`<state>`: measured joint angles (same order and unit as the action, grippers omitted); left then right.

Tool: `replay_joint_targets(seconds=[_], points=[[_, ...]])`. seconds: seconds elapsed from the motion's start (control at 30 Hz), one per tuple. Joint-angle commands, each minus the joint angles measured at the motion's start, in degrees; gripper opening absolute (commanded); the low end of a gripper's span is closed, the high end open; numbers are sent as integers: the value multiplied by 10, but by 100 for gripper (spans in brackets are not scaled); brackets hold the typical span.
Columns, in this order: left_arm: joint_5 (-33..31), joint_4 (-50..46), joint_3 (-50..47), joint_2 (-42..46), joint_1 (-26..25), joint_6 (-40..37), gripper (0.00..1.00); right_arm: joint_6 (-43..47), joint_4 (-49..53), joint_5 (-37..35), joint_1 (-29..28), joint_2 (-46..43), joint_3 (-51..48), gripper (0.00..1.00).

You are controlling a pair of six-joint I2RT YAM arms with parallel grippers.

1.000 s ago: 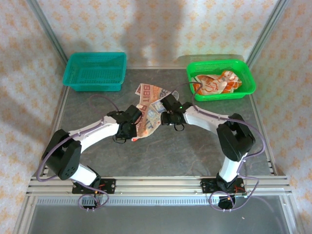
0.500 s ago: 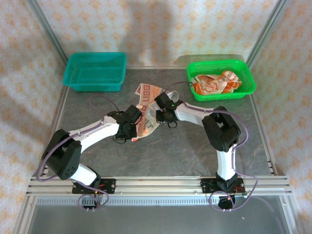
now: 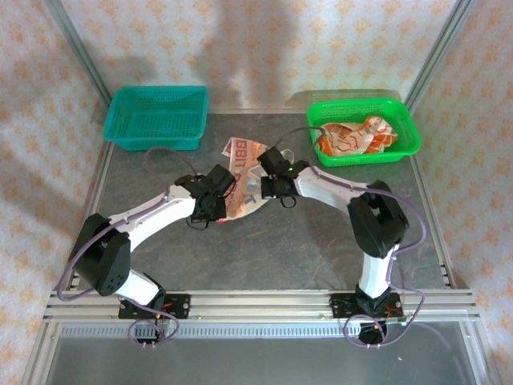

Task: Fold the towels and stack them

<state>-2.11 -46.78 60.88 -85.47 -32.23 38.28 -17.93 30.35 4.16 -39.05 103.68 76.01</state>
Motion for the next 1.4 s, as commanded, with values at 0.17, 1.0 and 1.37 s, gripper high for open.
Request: replay_joint_targets(seconds=[0.17, 1.0, 1.37], points=[[-47, -37, 38, 28, 3, -24, 0, -11, 291, -58, 2, -39, 89, 0], [10, 54, -39, -55, 3, 6, 0, -130, -29, 44, -25, -57, -166, 42], [12, 51, -38, -53, 3, 5, 0, -126, -47, 30, -33, -35, -176, 36]])
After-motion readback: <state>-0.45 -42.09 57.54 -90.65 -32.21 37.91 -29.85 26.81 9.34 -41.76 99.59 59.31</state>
